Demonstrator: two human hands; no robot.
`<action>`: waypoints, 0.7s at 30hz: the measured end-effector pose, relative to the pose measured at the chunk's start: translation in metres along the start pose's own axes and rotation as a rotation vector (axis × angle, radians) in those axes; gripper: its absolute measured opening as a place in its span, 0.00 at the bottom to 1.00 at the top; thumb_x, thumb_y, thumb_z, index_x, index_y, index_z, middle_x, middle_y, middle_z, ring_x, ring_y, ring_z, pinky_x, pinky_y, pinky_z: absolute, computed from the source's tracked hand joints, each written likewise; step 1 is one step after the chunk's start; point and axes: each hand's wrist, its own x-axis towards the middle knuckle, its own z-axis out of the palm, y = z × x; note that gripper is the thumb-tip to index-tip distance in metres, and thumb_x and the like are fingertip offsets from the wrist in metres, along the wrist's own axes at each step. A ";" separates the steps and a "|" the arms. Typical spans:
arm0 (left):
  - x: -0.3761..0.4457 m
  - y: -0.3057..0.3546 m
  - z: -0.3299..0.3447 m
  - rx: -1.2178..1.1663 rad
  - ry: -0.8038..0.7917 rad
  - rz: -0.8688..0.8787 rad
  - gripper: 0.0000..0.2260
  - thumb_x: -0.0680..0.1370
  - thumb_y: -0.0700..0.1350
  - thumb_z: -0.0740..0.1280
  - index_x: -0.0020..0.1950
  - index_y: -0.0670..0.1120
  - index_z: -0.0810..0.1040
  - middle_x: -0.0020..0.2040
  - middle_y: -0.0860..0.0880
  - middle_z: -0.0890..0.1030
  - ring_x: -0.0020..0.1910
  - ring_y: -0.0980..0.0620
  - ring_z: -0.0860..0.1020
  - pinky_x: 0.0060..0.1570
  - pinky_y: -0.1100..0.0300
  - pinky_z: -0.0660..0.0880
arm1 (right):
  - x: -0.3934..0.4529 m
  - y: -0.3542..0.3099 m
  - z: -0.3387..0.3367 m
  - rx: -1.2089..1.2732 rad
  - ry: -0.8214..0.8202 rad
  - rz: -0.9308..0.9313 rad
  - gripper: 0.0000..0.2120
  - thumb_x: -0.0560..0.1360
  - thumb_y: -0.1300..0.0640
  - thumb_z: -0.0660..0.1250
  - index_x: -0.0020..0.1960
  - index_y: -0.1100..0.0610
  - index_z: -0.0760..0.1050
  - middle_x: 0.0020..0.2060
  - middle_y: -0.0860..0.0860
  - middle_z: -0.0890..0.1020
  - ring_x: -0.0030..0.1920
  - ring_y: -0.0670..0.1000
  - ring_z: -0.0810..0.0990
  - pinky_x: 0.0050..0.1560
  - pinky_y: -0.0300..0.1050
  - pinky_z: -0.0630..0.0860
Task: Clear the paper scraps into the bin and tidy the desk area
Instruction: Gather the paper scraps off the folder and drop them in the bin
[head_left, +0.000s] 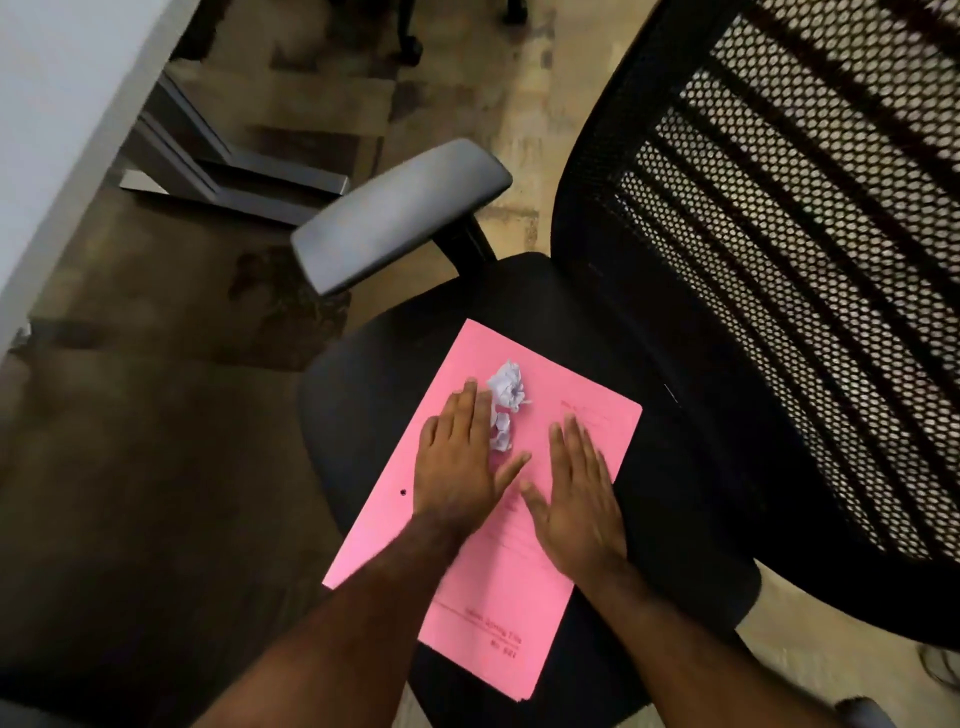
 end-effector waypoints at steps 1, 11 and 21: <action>0.002 0.000 0.000 0.005 0.007 0.007 0.37 0.76 0.71 0.47 0.78 0.49 0.51 0.78 0.49 0.54 0.76 0.49 0.52 0.71 0.50 0.46 | 0.009 -0.003 -0.002 0.038 0.014 -0.010 0.36 0.77 0.32 0.39 0.77 0.52 0.37 0.78 0.52 0.44 0.77 0.50 0.44 0.75 0.47 0.46; -0.024 -0.032 0.006 0.109 0.133 0.098 0.22 0.79 0.57 0.55 0.65 0.46 0.75 0.60 0.45 0.80 0.57 0.43 0.78 0.58 0.46 0.74 | 0.084 -0.027 -0.010 0.156 0.081 -0.326 0.31 0.78 0.37 0.51 0.77 0.48 0.52 0.78 0.56 0.54 0.77 0.55 0.53 0.74 0.54 0.56; -0.038 -0.037 0.012 0.162 0.235 0.126 0.20 0.81 0.55 0.50 0.45 0.46 0.78 0.39 0.48 0.79 0.33 0.51 0.72 0.33 0.58 0.66 | 0.059 -0.021 0.011 0.070 0.143 -0.526 0.21 0.78 0.44 0.61 0.63 0.56 0.76 0.67 0.59 0.74 0.66 0.58 0.73 0.65 0.55 0.70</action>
